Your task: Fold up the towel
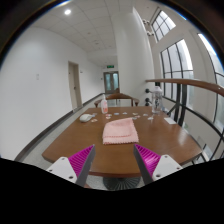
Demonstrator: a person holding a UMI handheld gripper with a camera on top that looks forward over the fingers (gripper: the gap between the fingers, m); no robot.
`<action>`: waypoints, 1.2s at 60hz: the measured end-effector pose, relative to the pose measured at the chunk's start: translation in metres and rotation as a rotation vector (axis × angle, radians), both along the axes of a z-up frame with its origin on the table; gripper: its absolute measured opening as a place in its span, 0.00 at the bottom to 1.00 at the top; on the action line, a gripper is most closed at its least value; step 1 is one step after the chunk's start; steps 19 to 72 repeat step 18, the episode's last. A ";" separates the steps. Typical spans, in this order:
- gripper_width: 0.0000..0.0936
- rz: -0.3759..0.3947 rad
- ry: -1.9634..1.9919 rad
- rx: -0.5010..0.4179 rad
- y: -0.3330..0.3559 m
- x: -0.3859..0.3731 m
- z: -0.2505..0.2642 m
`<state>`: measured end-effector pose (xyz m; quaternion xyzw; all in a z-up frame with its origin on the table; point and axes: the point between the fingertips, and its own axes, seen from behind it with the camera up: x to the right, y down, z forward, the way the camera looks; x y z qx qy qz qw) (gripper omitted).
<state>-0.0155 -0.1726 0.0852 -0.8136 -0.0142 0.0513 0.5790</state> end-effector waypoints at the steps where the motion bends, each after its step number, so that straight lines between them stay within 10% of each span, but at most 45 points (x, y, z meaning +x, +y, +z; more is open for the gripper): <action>1: 0.85 -0.001 -0.013 0.006 0.001 0.002 -0.001; 72: 0.86 0.020 -0.072 0.081 -0.016 0.001 0.011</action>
